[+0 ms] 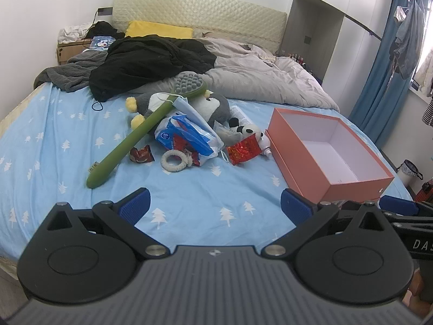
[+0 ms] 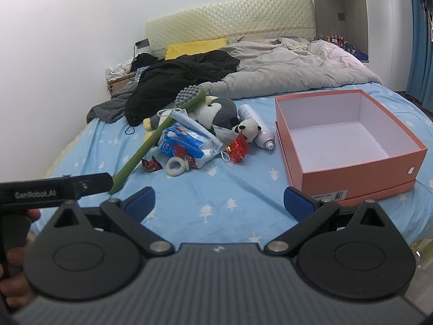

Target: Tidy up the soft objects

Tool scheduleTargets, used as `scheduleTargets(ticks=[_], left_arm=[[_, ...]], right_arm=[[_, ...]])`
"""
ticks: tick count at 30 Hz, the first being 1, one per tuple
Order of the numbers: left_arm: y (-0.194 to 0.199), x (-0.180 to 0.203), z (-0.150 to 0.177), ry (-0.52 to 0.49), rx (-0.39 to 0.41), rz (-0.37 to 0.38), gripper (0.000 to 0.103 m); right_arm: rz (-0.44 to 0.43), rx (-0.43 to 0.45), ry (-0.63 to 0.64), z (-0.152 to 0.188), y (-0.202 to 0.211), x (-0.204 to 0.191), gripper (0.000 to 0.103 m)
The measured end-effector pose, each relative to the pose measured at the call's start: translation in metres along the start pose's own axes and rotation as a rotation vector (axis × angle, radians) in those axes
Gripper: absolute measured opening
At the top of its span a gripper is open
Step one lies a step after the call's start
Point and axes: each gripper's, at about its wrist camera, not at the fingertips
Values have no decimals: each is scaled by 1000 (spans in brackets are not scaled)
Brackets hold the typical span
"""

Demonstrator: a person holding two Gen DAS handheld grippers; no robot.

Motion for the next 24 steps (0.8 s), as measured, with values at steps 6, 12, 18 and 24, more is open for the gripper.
scheduleTargets(ticks=[6, 12, 18, 24], left_arm=[[-2, -2, 1, -7, -6, 0, 103], [-2, -10, 1, 6, -3, -25, 103], [-5, -9, 2, 5, -7, -13, 103], [-10, -9, 5, 0, -13, -13, 103]], right_arm=[[0, -5, 8, 0, -2, -1, 103], [-5, -7, 6, -1, -3, 0, 103], [-12, -12, 13, 0, -6, -1, 103], [-19, -5, 24, 1, -9, -2, 103]])
Point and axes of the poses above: each gripper's, at about its wrist camera, not at the fingertips, and y roughly against the way its jaws point, x to its right, z to its underside, and after that the axes turned 15 degrees about -y, right-handed
